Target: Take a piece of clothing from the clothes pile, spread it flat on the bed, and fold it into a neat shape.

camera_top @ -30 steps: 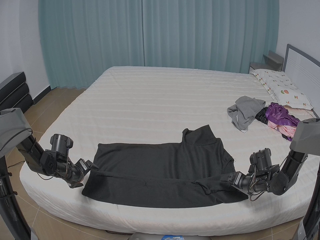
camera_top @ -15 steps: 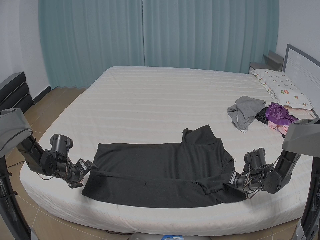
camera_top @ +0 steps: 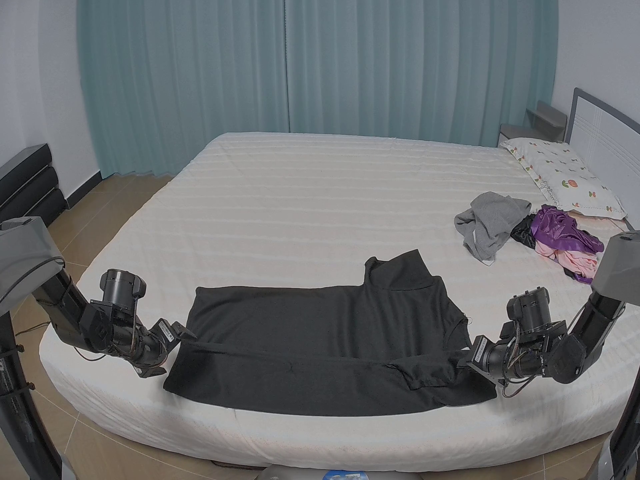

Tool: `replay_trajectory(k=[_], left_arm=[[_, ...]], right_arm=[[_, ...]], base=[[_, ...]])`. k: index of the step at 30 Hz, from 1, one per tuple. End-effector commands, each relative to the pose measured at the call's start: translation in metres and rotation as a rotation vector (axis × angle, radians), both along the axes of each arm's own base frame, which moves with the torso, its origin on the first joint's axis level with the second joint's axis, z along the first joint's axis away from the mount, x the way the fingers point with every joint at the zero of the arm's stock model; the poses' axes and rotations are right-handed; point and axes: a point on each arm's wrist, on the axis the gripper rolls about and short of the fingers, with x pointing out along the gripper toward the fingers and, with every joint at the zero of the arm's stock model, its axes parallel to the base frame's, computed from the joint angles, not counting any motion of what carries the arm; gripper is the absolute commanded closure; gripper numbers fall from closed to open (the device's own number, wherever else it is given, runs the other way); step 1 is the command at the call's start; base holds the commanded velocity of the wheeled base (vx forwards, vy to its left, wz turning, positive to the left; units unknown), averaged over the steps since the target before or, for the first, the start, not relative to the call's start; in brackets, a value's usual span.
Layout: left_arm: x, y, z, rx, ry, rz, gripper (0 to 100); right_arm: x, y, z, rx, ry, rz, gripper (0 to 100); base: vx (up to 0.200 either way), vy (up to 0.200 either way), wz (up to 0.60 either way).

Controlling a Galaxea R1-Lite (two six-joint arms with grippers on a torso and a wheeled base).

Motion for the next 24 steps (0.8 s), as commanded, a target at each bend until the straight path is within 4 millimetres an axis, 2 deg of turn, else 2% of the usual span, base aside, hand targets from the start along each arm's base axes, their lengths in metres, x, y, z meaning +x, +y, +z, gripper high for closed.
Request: replay_trajectory(k=[1,7,18,21,24], left_arm=[[0.0,0.0,-0.001,0.0,0.004,0.001,0],[-0.001,0.0,-0.001,0.0,0.007,0.002,0],[-0.002,0.0,-0.002,0.0,0.01,0.002,0],[-0.002,0.0,-0.002,0.0,0.01,0.002,0],[-0.002,0.0,-0.002,0.0,0.01,0.002,0]], right_arm=[[-0.011,-0.003,0.021,0.064,0.001,0.007,100],[-0.014,-0.011,0.036,0.132,0.02,-0.022,100],[-0.018,-0.019,0.038,0.149,0.052,-0.032,100],[-0.021,-0.021,0.044,0.169,0.063,-0.017,100],[-0.026,-0.022,0.041,0.134,0.084,0.021,100]], base=[[0.0,0.0,0.0],[0.0,0.0,0.0],[0.0,0.0,0.0],[0.0,0.0,0.0],[0.0,0.0,0.0]])
